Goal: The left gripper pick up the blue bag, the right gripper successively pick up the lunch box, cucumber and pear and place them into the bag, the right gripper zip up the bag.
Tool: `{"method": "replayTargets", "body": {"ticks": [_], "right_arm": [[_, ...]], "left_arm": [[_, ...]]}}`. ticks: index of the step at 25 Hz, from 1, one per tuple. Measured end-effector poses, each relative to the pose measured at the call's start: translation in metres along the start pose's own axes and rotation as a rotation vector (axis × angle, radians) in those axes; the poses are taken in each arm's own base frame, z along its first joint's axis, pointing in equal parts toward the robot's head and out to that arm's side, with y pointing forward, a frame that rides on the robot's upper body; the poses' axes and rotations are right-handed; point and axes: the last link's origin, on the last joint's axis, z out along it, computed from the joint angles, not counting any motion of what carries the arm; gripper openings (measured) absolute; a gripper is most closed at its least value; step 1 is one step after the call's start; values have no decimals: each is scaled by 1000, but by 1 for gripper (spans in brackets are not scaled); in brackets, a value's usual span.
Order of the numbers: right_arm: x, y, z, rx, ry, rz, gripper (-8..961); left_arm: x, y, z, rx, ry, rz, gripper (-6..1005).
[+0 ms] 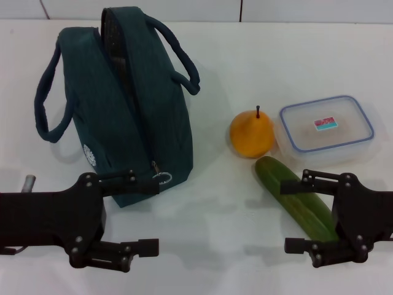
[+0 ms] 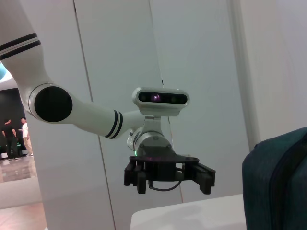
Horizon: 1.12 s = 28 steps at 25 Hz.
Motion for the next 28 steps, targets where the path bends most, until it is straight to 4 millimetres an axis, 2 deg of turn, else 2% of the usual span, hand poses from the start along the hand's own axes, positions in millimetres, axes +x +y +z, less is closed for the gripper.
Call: {"method": "replayTargets", "body": {"ticks": [21,24,28], "right_arm": [[0,-3,2,8,4,-1,850],[0,-4,1,15,2,0,850],[1,-5,0,26,4,3,850]], "left_arm": [[10,-12,0,28,15,30,874],[18,-12,-8,66,73,50,873],[37,-22,-28,189,188,45,873]]}}
